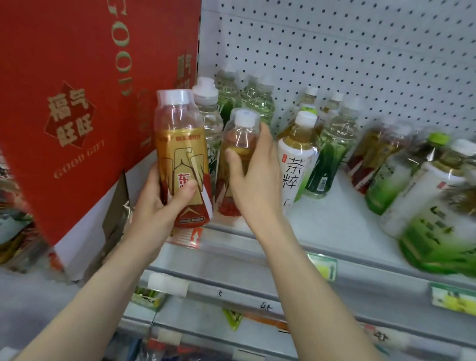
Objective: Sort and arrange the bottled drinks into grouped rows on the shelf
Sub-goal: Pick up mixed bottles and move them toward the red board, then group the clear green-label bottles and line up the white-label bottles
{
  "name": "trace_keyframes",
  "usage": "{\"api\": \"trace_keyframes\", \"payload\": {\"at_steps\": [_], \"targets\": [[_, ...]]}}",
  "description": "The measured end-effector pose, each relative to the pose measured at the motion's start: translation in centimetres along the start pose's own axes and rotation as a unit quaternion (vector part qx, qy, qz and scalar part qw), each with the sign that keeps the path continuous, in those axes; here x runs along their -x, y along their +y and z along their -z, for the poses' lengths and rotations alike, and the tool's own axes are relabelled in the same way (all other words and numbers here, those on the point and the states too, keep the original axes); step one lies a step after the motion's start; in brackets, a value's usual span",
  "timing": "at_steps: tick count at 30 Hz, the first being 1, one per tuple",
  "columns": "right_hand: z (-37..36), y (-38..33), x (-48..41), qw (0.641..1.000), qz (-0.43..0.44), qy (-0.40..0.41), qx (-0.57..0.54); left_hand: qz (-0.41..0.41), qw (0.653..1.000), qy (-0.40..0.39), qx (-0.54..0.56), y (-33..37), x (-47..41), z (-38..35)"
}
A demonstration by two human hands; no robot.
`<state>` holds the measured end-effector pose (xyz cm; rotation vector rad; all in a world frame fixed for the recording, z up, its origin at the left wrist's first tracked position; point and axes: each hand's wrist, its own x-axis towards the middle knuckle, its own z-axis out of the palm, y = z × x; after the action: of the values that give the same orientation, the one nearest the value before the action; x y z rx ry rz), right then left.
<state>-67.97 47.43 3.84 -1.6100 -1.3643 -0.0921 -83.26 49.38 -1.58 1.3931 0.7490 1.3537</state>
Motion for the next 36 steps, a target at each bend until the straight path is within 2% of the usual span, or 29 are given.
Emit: {"api": "trace_keyframes", "payload": {"at_steps": [7, 13, 19, 23, 28, 33, 36], "targets": [[5.5, -0.1, 3.1, 0.999, 0.046, -0.014, -0.023, -0.013, 0.999, -0.012, 0.033, 0.4, 1.7, -1.1], [12.2, 2.6, 3.9, 0.996, 0.009, 0.0, -0.084, -0.022, 0.995, -0.082, 0.049, 1.1, 2.7, -4.6], [17.7, 8.7, 2.2, 0.997, -0.053, 0.051, 0.006, 0.005, 0.992, -0.102, 0.07, 0.8, 3.5, -9.7], [18.1, 13.4, 0.0, 0.993, -0.08, 0.066, 0.056, -0.003, 0.992, -0.102, 0.072, 0.5, 4.2, -12.4], [16.7, 17.3, -2.5, 0.992, -0.106, 0.05, 0.053, 0.008, 0.993, -0.095, 0.068, 0.3, 5.2, -14.3], [16.4, 18.5, -4.8, 0.989, -0.132, 0.044, 0.055, 0.021, 0.994, -0.094, 0.054, 0.2, 5.8, -15.6], [17.1, 17.3, -4.7, 0.985, -0.117, 0.048, 0.118, 0.022, 0.994, -0.104, 0.04, 0.0, 5.9, -16.3]]}}
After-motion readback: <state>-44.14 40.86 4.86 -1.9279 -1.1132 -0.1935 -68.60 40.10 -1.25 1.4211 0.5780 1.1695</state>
